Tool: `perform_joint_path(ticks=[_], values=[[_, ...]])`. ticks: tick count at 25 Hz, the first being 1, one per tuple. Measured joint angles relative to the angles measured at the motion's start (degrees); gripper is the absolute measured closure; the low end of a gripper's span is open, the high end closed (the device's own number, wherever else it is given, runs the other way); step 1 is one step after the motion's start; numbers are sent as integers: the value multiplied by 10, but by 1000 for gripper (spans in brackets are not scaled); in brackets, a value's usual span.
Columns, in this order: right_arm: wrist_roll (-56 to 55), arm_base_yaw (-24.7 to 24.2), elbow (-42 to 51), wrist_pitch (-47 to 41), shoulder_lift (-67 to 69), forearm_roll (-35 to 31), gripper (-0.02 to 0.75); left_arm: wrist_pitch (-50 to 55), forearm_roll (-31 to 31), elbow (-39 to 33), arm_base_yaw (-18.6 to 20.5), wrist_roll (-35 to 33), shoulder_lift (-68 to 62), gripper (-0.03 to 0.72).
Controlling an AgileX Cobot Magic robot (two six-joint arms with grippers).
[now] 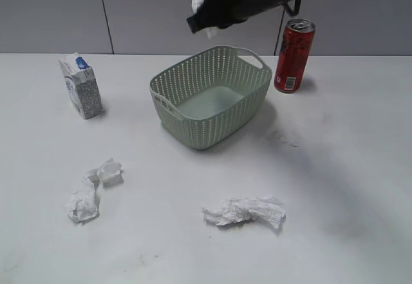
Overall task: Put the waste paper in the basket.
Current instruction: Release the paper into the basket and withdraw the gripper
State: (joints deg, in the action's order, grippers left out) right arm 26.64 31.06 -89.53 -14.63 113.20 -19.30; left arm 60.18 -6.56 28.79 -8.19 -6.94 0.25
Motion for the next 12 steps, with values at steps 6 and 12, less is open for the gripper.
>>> perform_joint_path(ticks=[6,12], values=[[1,1,0,-15,59,7,686,0,1,0,0,0,0,99],[1,1,0,-30,84,31,246,0,1,0,0,0,0,99]])
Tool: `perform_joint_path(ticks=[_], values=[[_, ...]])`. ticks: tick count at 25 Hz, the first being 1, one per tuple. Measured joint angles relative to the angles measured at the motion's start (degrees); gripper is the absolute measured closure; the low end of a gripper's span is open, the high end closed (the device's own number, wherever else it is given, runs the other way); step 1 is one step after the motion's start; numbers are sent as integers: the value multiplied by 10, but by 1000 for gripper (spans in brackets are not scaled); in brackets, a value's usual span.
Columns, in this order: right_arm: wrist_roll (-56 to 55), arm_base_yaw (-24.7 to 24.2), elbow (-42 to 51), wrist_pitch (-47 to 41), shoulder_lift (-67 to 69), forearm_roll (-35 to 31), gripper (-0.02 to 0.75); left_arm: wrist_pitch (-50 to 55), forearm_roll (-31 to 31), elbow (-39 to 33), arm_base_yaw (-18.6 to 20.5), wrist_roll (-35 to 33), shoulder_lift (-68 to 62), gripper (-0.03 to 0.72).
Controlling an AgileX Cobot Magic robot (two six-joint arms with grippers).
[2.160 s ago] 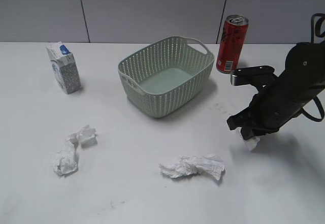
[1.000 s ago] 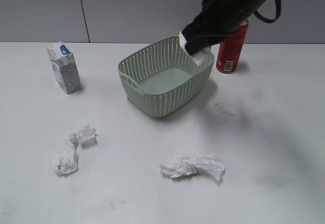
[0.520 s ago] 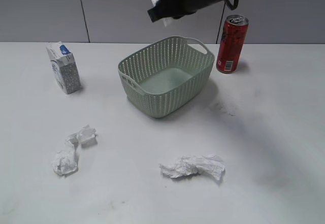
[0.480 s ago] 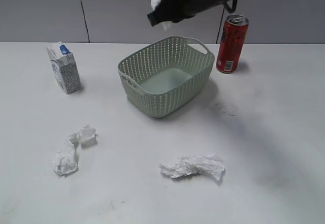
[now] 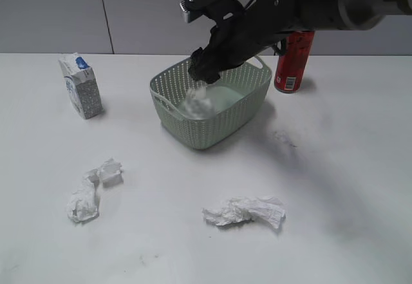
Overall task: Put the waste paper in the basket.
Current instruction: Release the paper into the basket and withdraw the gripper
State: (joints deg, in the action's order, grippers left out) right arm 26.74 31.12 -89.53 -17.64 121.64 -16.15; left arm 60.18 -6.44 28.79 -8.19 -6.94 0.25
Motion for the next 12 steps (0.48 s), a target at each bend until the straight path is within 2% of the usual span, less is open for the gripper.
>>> perform_joint_path(ticks=[1,3,8,12], values=[[0,0,0,-1,0,3,168,0,0,0,0,0,0,99],[0,0,0,0,0,7,121,0,0,0,0,0,0,99],[0,0,0,-10,0,8,114,0,0,0,0,0,0,99],[-11,0,0,-50,0,8,114,0,0,0,0,0,0,99]])
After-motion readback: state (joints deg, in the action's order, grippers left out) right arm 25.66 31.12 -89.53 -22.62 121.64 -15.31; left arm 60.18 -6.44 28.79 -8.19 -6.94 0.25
